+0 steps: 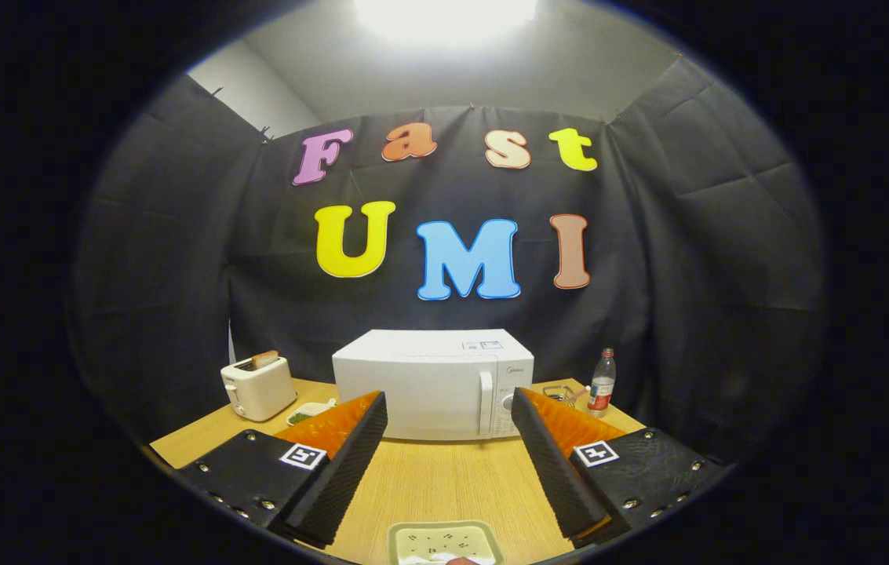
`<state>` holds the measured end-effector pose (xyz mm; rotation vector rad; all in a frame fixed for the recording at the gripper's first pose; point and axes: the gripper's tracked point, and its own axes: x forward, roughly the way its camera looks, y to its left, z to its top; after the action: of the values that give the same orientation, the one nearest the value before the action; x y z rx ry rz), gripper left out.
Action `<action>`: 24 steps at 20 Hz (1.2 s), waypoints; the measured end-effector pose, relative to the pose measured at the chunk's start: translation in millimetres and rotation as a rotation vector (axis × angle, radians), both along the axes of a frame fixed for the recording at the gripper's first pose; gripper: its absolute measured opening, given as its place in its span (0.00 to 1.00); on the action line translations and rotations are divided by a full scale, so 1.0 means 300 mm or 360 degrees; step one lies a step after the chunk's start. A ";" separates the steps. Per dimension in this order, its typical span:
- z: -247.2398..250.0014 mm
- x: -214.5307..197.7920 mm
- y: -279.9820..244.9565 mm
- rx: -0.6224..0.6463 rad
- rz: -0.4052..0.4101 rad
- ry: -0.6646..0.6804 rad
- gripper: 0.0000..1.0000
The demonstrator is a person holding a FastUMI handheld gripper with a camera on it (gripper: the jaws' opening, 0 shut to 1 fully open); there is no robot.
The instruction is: Open the microwave, put the food inside, and close the microwave door.
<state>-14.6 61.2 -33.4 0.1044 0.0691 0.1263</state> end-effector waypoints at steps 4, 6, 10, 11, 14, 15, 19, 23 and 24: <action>-0.016 -0.002 -0.021 -0.0008 -0.0014 0.0016 0.99; -0.011 0.001 -0.040 -0.0012 -0.0027 0.0012 0.99; 0.003 -0.006 -0.057 -0.0011 -0.0035 -0.0012 0.99; 0.002 -0.008 -0.058 -0.0008 -0.0032 -0.0012 0.99; 0.003 -0.013 -0.068 -0.0013 -0.0032 -0.0014 0.99; 0.003 -0.014 -0.074 -0.0013 -0.0034 -0.0016 0.99; -0.001 -0.021 -0.081 0.0010 -0.0037 -0.0007 0.99; 0.012 -0.027 -0.076 -0.0006 -0.0030 -0.0028 0.99; 0.014 -0.028 -0.071 -0.0007 -0.0026 -0.0032 0.99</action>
<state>-22.9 39.7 -29.3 0.0991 0.0482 0.1110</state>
